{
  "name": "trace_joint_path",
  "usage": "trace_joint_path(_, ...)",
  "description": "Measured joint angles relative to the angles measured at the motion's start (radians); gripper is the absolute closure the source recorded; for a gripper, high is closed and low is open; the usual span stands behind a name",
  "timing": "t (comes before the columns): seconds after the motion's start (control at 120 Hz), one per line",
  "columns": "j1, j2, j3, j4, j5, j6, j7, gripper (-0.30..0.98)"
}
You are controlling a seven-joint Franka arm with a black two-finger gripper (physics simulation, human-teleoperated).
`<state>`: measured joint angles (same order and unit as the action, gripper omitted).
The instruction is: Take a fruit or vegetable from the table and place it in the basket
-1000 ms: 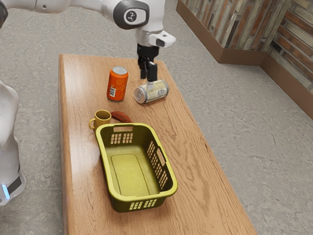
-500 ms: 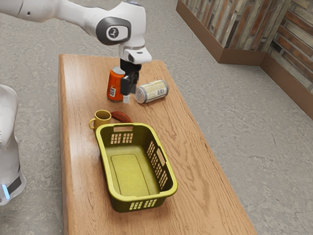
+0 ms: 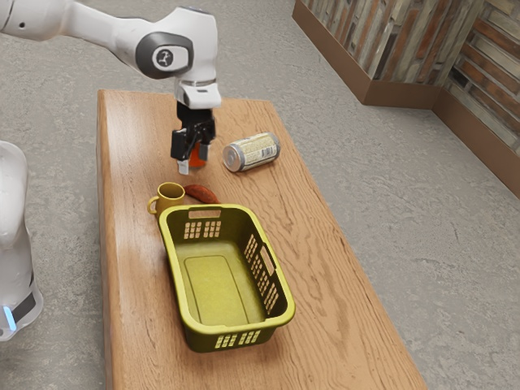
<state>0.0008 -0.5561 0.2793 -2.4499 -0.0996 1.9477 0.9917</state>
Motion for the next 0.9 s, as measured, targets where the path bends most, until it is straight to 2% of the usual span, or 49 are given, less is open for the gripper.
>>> trace_joint_path(0.45,-0.011,0.05,-0.001,-0.004,-0.034,0.006,0.095,0.02)
trace_joint_path(0.9,0.018,0.103,0.049,0.007,-0.011,0.04,0.153,0.02)
